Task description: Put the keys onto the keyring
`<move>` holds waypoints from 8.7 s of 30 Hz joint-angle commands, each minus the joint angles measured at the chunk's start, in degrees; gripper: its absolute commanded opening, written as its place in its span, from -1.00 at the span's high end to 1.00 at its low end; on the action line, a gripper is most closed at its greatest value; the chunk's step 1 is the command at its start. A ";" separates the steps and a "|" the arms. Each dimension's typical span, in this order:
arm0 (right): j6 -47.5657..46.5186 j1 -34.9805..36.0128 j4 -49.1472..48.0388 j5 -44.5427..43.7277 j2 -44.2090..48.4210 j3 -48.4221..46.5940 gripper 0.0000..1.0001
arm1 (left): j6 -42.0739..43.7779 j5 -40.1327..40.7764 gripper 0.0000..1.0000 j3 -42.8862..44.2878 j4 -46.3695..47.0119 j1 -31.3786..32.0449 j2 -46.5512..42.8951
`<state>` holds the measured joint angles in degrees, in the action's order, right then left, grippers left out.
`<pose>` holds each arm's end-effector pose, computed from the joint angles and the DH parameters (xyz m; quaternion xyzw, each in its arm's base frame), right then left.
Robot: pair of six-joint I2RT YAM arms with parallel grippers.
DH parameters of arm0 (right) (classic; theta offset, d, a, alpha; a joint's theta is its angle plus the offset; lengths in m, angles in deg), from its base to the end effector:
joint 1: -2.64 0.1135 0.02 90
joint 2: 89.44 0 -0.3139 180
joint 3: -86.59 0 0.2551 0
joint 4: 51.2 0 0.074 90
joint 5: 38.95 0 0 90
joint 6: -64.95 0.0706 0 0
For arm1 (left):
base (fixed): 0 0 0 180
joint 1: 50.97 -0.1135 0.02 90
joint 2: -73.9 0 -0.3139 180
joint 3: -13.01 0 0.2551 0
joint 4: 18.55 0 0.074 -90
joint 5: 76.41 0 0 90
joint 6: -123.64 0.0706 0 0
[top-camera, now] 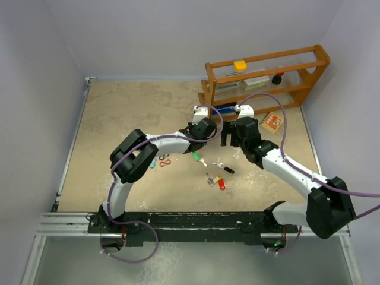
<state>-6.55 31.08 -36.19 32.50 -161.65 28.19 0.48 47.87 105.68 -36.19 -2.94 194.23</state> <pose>0.2704 0.1209 0.2836 0.0081 0.8535 0.0728 0.5159 0.3623 -0.3433 0.1719 0.0032 0.8909 -0.0295 0.4533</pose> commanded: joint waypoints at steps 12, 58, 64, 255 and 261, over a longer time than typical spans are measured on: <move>0.31 -0.45 -2.02 -0.02 0.51 0.02 -1.00 | 1.84 0.82 1.00 3.45 0.87 0.22 1.15; 0.28 -1.03 -3.26 -0.06 -0.77 0.64 -1.00 | 8.90 16.72 1.00 -8.21 21.68 -0.37 -7.43; 0.31 -1.11 -3.26 -0.04 -0.19 0.73 -1.00 | 11.62 15.95 1.00 -11.60 23.75 -2.23 -16.54; 0.76 -2.96 -3.52 2.02 -2.02 0.53 -1.00 | -4.01 9.02 1.00 -1.04 7.69 -4.23 -0.61; 0.75 -3.05 -3.52 2.02 -2.06 0.52 -1.00 | -3.85 9.89 1.00 -1.55 8.12 -4.25 -1.57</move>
<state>-6.18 28.44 -37.96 34.21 -163.74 28.98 -4.25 55.76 102.91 -30.09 -6.77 194.67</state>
